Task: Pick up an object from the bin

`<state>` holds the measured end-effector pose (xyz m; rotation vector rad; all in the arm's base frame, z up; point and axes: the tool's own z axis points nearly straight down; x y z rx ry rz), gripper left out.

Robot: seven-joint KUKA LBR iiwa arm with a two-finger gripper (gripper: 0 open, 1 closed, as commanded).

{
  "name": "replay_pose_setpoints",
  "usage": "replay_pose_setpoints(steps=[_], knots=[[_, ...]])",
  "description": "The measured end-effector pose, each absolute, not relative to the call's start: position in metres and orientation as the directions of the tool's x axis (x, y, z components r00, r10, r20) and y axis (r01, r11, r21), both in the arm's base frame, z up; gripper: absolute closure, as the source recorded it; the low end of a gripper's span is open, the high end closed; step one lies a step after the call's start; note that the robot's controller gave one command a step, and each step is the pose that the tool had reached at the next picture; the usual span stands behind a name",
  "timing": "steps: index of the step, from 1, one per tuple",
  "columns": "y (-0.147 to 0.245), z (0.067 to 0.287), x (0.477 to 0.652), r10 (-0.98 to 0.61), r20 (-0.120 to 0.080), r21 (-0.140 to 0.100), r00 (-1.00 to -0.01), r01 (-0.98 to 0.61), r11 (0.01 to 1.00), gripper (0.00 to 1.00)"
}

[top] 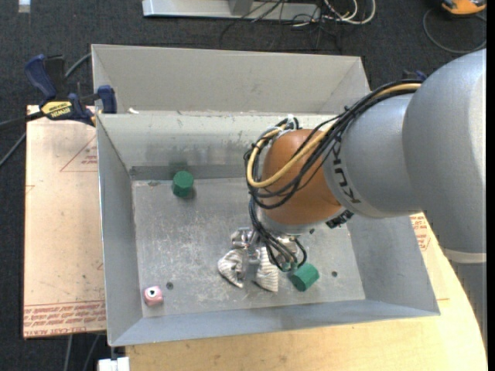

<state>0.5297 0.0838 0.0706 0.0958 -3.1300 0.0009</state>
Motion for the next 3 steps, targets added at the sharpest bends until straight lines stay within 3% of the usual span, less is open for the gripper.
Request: replay_pose_setpoints(steps=[1, 2, 3], knots=[[0.097, 0.191, 0.543, -0.059, 0.008, 0.001, -0.998, -0.059, 0.998, 1.0], [0.097, 0.191, 0.543, -0.058, 0.008, 0.001, -0.998, -0.058, 0.998, 1.0], [0.08, 0.322, 0.531, -0.054, 0.004, 0.001, -0.999, -0.054, 0.999, 1.0]])
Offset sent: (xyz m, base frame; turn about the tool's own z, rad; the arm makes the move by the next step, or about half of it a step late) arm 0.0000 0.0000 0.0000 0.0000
